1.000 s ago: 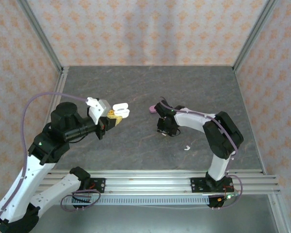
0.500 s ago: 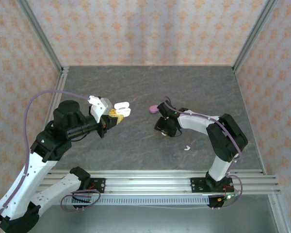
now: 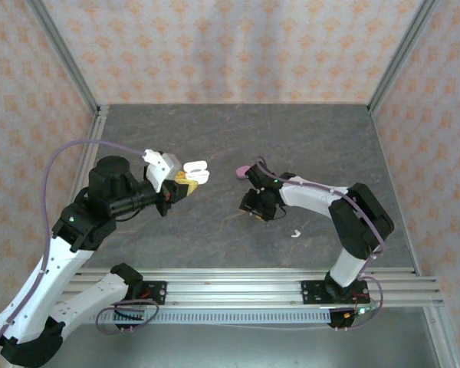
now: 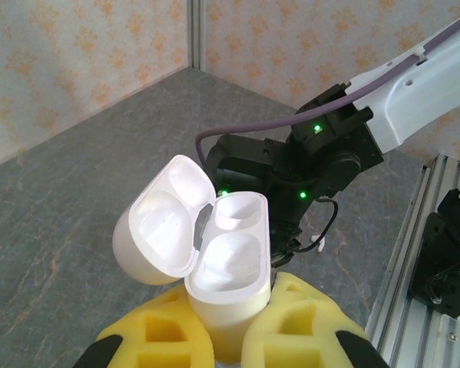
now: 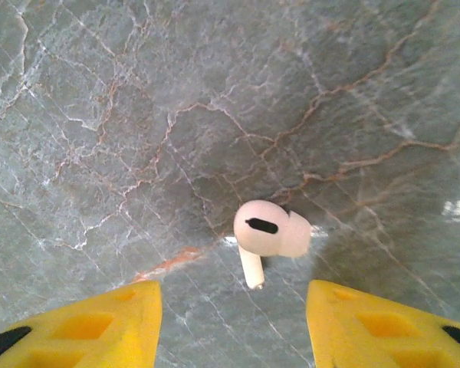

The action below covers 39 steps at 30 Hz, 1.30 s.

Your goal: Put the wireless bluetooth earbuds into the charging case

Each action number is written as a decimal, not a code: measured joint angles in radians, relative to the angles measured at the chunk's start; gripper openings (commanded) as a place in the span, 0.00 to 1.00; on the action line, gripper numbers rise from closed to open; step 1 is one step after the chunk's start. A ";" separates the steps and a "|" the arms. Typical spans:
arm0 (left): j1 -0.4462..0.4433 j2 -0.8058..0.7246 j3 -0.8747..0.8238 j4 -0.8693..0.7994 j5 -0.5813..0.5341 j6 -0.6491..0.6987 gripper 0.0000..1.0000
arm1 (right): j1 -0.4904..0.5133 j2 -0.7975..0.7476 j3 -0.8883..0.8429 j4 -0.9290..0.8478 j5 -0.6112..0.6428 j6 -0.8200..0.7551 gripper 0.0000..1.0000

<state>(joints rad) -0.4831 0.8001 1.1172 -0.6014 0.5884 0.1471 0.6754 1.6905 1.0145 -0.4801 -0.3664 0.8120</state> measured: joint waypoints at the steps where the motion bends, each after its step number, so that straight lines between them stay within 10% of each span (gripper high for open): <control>1: 0.000 -0.001 0.000 0.000 0.001 0.000 0.00 | 0.000 -0.006 0.006 -0.011 0.004 -0.004 0.53; 39: 0.000 0.006 -0.039 0.010 0.010 0.010 0.00 | -0.015 0.091 0.098 -0.080 0.108 -0.077 0.40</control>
<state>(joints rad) -0.4831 0.8059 1.0779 -0.5915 0.5987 0.1574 0.6601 1.7813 1.1130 -0.5606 -0.2581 0.7353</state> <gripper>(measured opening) 0.087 0.404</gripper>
